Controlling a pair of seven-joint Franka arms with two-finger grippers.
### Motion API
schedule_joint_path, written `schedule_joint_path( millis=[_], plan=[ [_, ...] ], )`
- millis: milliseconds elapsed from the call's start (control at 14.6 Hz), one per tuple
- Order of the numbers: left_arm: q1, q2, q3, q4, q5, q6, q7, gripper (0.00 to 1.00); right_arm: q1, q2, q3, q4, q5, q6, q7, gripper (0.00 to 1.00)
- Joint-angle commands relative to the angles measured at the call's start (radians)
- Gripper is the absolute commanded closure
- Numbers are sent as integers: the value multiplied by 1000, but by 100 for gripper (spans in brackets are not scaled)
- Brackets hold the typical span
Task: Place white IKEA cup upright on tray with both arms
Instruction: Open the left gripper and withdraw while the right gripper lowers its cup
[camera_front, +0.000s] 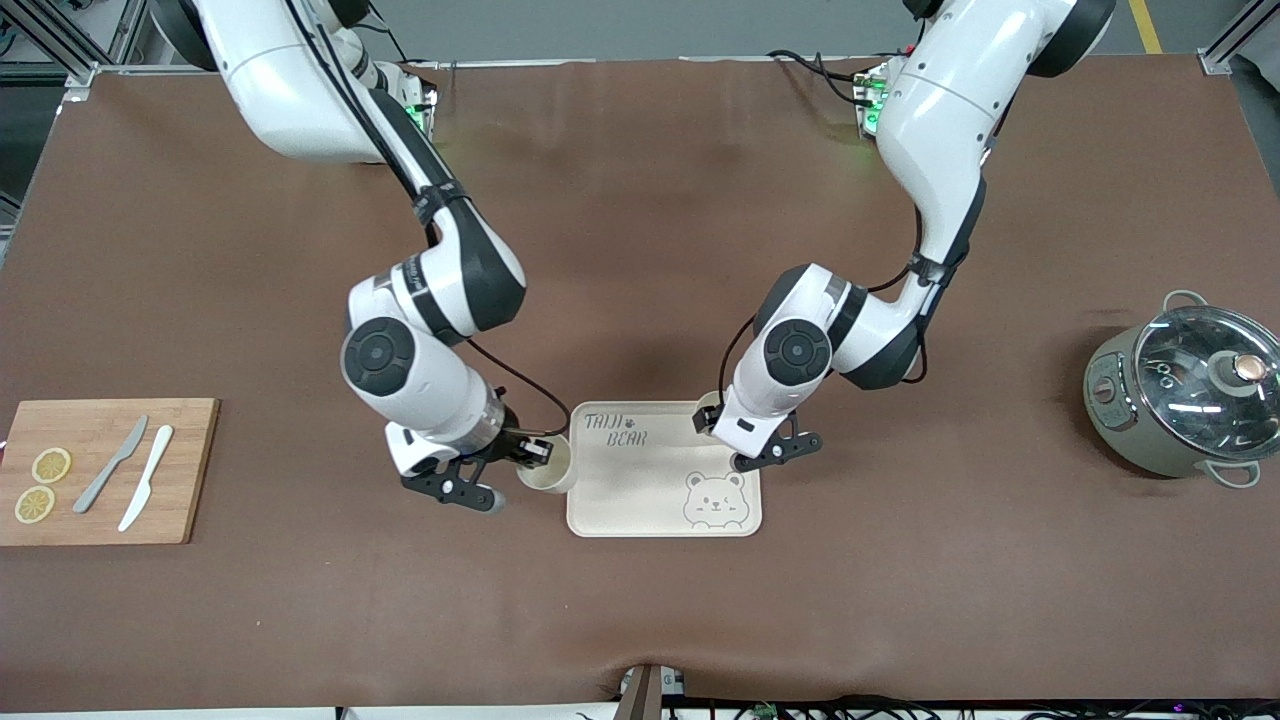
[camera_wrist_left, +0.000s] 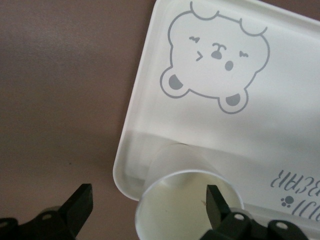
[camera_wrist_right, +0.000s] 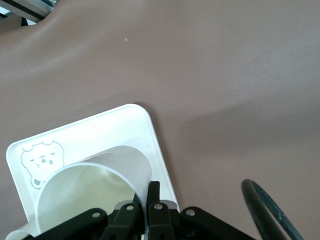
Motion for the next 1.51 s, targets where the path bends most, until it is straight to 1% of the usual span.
schedule_joint_path(
  millis=[0,205,342,547,684,889,1163,1437],
  plan=[
    [4,-57,5,0,23,-72,-18,0,46,70,-12,70,-1,34,59,100],
    [21,-60,6,63,22,-173,-9,0,86,121,-19,70,-6,115,98,100],
    [55,-67,2,75,18,-221,19,0,108,149,-20,70,-10,158,116,100],
    [118,-100,2,72,9,-224,120,0,131,170,-29,67,-32,178,127,100],
    [185,-116,-1,72,8,-234,204,0,137,184,-29,64,-41,194,135,100],
    [288,-129,-5,72,9,-255,341,0,144,198,-29,61,-90,197,148,100],
    [377,-135,-3,72,15,-255,436,0,148,207,-29,57,-95,211,159,100],
    [446,-139,-2,67,21,-254,576,0,149,210,-29,56,-98,218,159,100]
  ],
)
